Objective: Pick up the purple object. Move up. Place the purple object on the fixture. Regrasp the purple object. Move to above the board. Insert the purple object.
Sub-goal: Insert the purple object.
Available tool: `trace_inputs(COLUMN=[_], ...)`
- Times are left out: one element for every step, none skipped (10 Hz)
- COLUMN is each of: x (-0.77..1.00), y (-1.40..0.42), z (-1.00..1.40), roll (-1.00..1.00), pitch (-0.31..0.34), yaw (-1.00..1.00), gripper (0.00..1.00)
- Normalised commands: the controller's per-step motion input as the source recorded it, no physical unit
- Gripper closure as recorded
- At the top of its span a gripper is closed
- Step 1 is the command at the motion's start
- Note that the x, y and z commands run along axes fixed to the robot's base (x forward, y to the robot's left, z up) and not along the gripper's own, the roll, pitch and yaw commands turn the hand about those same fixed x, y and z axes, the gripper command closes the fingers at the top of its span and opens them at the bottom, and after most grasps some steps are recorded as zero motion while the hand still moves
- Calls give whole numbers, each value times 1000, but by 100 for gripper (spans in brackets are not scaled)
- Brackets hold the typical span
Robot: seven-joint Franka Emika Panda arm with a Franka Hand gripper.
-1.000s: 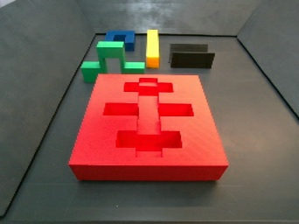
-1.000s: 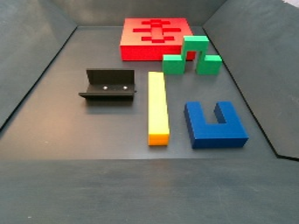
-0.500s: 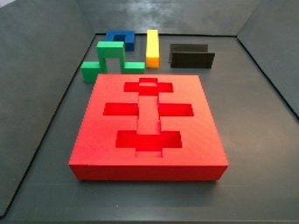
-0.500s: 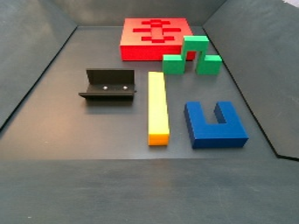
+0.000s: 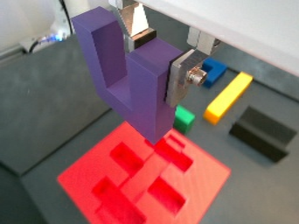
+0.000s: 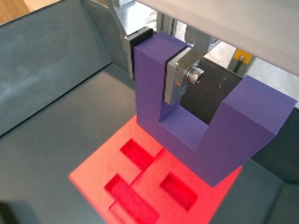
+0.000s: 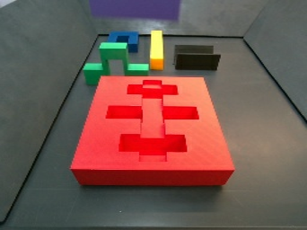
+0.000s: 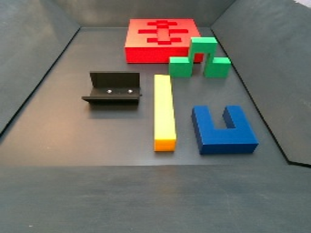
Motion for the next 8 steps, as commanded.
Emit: trace_inputs(x=[503,463,426,569,631,646,631,580], y=[-537,-489,-397,-349,-314,-209,-134,-77], z=[-463,-503,-486,-506,-489,-594,-654,-654], roll=[0,0,-19,0,47,83,17,86], pitch=[-59,-73,-77,-21,0,4,0,30], yaw=[0,40,29,0,0,0,106,234], gripper=[100,100,100,100,100,100,100,100])
